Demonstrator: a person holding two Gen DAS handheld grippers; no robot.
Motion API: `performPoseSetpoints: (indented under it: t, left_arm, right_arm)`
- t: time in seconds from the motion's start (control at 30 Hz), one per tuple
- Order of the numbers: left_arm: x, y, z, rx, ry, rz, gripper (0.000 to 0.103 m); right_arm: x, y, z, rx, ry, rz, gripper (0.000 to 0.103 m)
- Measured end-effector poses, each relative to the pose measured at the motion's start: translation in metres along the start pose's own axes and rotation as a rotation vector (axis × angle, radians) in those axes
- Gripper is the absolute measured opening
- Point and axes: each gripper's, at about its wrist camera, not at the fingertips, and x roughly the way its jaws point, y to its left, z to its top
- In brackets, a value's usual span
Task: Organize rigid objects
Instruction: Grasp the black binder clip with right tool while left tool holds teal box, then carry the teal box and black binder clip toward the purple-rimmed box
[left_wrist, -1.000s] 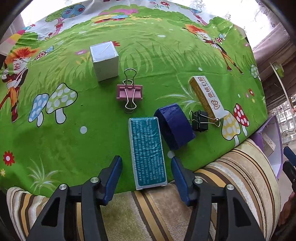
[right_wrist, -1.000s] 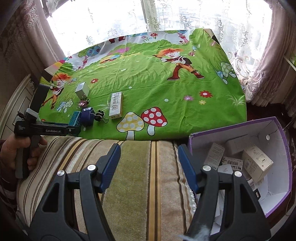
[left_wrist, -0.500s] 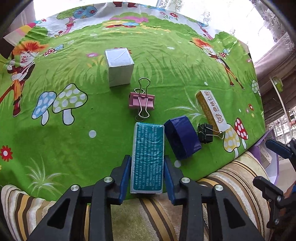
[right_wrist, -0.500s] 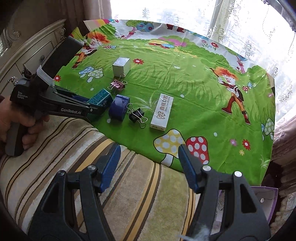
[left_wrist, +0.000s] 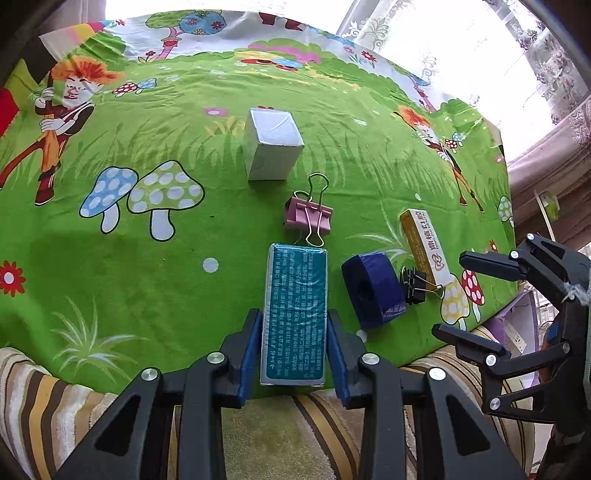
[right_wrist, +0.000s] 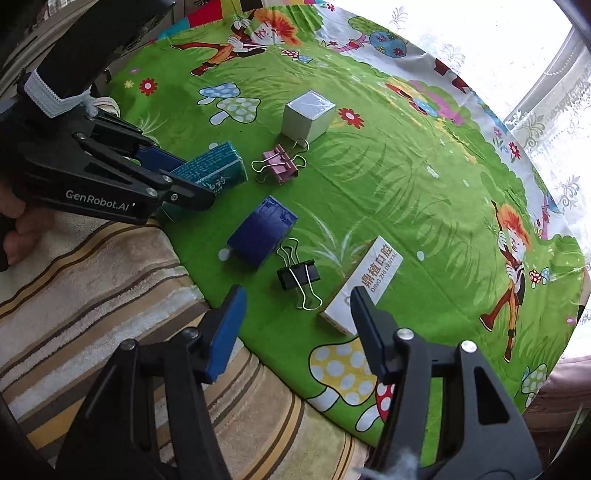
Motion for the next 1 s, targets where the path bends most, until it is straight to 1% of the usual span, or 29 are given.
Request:
performPoseSetpoints:
  t: [0.17,0.27,0.43,0.5,0.53,0.57,0.67,0.8,1.0]
  left_arm:
    - [0.001,0.0,0.001,-0.013,0.001,-0.009,0.035]
    - [0.001,0.001,0.0,-0.018,0.003,-0.01,0.035]
    - [0.003,0.001,0.001,-0.023,0.005,-0.014,0.035]
    - [0.003,0.002,0.001,-0.026,0.005,-0.015,0.035]
    - [0.003,0.002,0.001,-0.027,0.005,-0.015,0.035]
    - [0.003,0.002,0.0,-0.029,0.004,-0.015,0.035]
    - [0.002,0.002,0.001,-0.033,-0.003,-0.016,0.035]
    - [-0.005,0.002,0.0,-0.037,-0.034,-0.018,0.035]
    - [-0.02,-0.002,-0.001,-0.039,-0.084,-0.006,0.035]
  right_arm:
    - [0.013,-0.003,0.009,-0.024,0.015,0.01,0.06]
    - [0.023,0.001,0.011,-0.064,0.039,-0.008,0.059]
    - [0.032,0.004,0.013,-0.085,0.049,0.01,0.048]
    - [0.037,0.004,0.014,-0.083,0.058,0.019,0.039]
    - [0.038,0.004,0.013,-0.079,0.06,0.025,0.037]
    - [0.039,0.005,0.012,-0.073,0.059,0.028,0.033]
    - [0.036,0.005,0.01,-0.044,0.041,0.038,0.032]
    - [0.02,0.005,0.004,0.021,-0.008,0.031,0.032]
    - [-0.007,-0.002,-0.013,0.159,-0.088,0.017,0.032]
